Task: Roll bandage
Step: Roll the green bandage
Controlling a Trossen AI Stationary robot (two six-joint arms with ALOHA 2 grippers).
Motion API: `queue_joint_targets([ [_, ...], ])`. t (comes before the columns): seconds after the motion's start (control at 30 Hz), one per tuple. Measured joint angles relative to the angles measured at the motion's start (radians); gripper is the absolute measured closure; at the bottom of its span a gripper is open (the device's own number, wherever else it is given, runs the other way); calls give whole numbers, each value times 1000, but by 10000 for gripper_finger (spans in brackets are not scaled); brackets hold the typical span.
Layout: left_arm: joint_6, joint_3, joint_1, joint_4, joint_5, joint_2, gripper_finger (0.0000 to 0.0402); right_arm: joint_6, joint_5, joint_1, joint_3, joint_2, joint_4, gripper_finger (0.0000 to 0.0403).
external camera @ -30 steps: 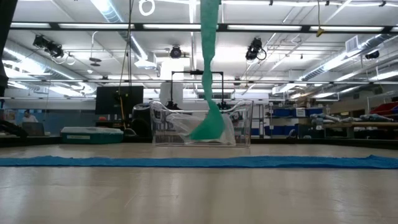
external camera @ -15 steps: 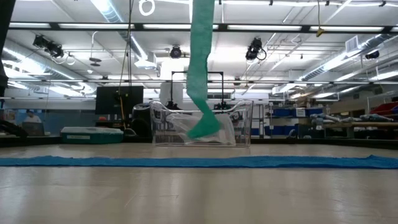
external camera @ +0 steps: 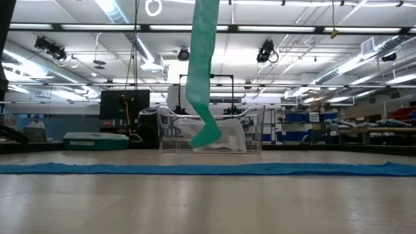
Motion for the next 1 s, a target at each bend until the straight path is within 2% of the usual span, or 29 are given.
queue_joint_targets([
  [0.13, -5, 0, 0, 0, 63, 0, 247, 0, 1, -16, 0, 0, -2, 403],
  [0.27, -26, 0, 8, -10, 189, -12, 244, 0, -16, -38, 0, 0, -10, 403],
  [0.33, -26, 0, 14, -15, 202, -28, 244, 0, -30, -49, 0, -1, -22, 403],
  [0.4, -18, 0, 18, -14, 183, -44, 244, 0, -34, -54, 0, -1, -31, 403],
  [0.6, 53, 0, 16, -14, 11, -77, 243, 1, -53, -61, 0, -1, -38, 403],
  [0.67, 61, 0, 11, -12, -15, -80, 243, 0, -53, -61, 0, 0, -39, 403],
  [0.8, 84, 0, 9, -8, -36, -74, 243, -1, -57, -61, -1, 8, -48, 403],
  [1.0, 92, 0, 9, -1, -20, -68, 243, -28, 19, -61, -1, 21, -59, 403],
])
